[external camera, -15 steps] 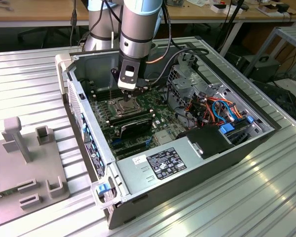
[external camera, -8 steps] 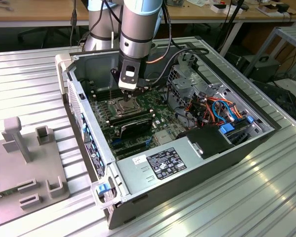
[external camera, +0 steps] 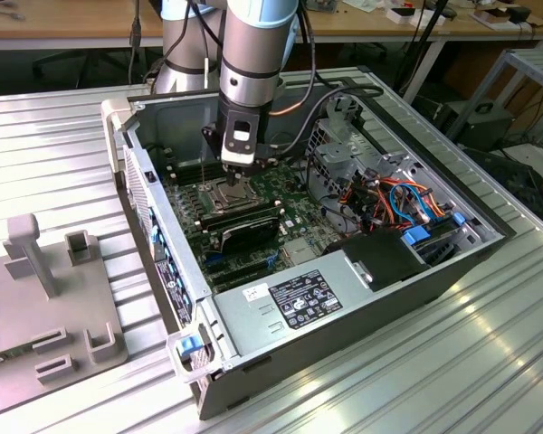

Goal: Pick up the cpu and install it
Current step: 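Install the first cpu locking lever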

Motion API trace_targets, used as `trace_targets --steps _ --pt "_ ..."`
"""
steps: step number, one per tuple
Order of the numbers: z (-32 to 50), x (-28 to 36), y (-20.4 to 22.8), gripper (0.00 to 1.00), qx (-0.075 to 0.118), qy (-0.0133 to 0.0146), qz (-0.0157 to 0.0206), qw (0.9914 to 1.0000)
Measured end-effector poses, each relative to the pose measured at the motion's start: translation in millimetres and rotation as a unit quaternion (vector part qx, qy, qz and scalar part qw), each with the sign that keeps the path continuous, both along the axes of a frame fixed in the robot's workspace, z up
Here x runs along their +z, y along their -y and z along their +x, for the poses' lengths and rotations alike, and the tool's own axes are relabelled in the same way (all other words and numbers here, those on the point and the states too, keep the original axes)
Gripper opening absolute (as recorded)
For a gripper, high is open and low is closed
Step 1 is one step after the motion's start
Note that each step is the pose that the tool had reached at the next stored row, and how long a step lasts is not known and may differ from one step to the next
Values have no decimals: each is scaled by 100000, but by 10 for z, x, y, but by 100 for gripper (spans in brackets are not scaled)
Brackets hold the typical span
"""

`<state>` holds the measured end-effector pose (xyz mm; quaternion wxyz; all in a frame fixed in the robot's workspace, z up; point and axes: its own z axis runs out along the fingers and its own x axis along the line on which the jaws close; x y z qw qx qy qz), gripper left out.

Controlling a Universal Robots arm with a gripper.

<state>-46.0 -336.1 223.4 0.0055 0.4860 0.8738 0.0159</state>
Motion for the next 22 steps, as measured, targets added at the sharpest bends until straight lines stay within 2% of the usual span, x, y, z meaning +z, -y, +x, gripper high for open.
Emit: trace_targets --steps 4,8,10,13,20,22 --pt "0 0 0 11 2634 1 2 99965" --pt "0 0 0 11 4870 2 2 99881" --pt "0 0 0 11 6576 3 1 99784" --pt "0 0 0 11 8057 2 1 99675" --pt "0 0 0 11 10749 2 0 99421" --pt "0 0 0 11 11903 3 4 99289"
